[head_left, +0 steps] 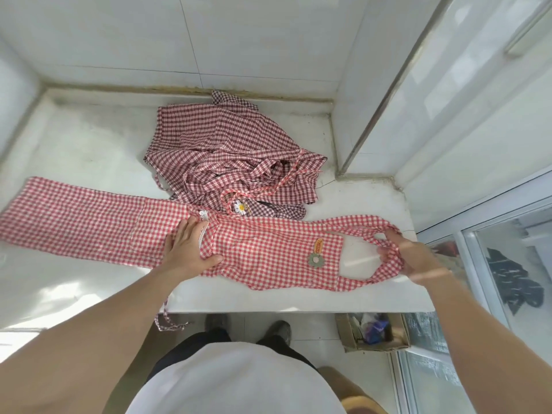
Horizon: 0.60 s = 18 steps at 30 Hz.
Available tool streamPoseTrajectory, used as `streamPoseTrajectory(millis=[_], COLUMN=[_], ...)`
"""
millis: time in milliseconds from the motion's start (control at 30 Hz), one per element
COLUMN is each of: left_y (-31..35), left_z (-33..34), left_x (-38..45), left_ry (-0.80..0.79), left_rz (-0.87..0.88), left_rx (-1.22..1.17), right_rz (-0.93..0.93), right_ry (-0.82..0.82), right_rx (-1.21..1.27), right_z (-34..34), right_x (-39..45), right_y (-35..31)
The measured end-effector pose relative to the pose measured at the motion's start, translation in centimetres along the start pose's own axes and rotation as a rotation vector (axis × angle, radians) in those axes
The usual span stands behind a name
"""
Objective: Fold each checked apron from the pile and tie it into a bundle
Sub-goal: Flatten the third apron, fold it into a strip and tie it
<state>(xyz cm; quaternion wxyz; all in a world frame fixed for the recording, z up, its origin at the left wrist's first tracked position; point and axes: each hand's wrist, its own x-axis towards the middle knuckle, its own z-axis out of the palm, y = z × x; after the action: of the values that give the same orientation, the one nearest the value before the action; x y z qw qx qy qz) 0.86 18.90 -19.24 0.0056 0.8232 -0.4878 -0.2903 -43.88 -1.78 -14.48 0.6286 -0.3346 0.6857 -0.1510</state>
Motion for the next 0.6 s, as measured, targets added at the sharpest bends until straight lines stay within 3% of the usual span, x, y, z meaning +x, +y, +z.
streamPoseTrajectory(millis=[100,167,267,333,433,600], left_y=[0.9,1.2,0.9,0.7,0.8,1.1], left_z=[0.1,0.1,0.1,0.0,-0.2,-0.3], left_x=[0.1,0.2,0.0,-0.2,-0.3,-0.2], left_ry=[-0.036,-0.058,-0.078,-0.082,-0.083,-0.091], left_rz=[-0.072,-0.085,-0.063,-0.058,-0.061,-0.078], left_rx=[0.001,0.003,0.021,0.026,0.038,0.017], right_rz=[-0.012,-0.057,-0.199,-0.204,-0.134,-0.061], right_ry=[-0.255,-0.213,0.288,0.460,0.299,-0.348], right_rx=[-0.084,-0.083,-0.192,-0.251,-0.093,0.195], right_z=[0.7,1.0,-1.1,-3.0,-3.5,-4.8], right_x=[-0.9,-1.3,-0.3,-0.2,-1.6,-3.9], right_y=[0.2,0.6,1.4,2.0,2.6,1.7])
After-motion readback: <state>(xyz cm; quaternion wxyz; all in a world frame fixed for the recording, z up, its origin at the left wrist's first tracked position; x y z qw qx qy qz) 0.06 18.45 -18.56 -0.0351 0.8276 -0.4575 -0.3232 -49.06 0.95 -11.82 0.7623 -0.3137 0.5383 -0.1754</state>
